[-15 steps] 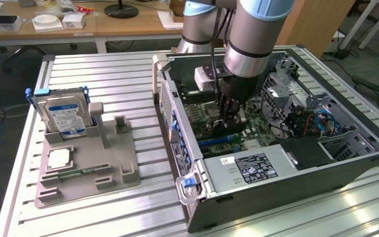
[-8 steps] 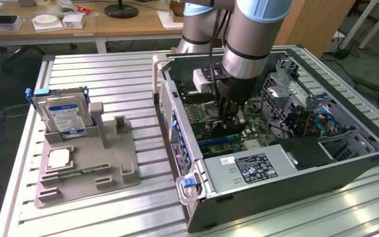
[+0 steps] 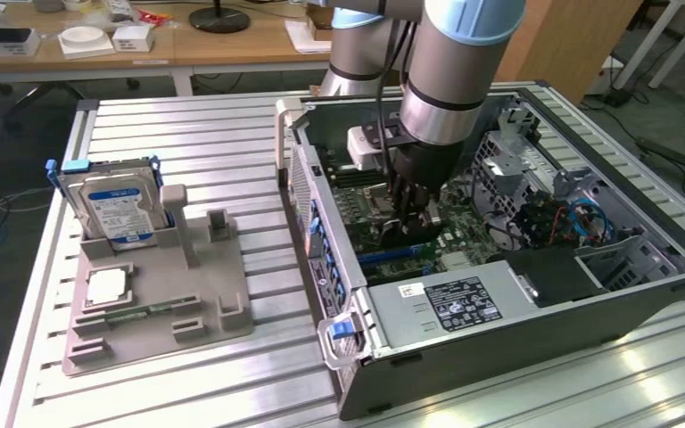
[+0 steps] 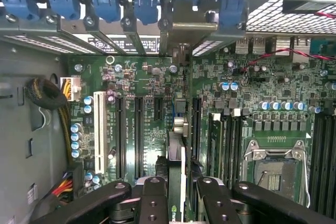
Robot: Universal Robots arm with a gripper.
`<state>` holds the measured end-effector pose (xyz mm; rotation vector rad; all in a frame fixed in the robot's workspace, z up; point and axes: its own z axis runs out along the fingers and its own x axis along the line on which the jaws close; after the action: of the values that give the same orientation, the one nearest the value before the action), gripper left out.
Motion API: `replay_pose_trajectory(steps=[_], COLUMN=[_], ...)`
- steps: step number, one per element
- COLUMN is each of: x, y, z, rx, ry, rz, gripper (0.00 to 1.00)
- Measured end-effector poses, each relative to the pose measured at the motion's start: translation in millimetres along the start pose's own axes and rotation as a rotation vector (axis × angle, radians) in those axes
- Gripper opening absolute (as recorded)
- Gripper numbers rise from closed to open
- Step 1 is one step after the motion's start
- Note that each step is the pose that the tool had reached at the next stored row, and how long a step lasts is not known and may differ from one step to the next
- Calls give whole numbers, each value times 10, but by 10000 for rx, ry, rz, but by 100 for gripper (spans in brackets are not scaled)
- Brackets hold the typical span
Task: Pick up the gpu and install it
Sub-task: 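Insert the gpu into the slot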
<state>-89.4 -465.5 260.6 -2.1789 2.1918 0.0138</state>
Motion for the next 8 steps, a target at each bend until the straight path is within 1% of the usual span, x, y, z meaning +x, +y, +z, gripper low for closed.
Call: replay_pose_trajectory(steps=[8], x=[4], y=[3], z=[91], rx=[-1], ry=[1], rz=[0], gripper=[26])
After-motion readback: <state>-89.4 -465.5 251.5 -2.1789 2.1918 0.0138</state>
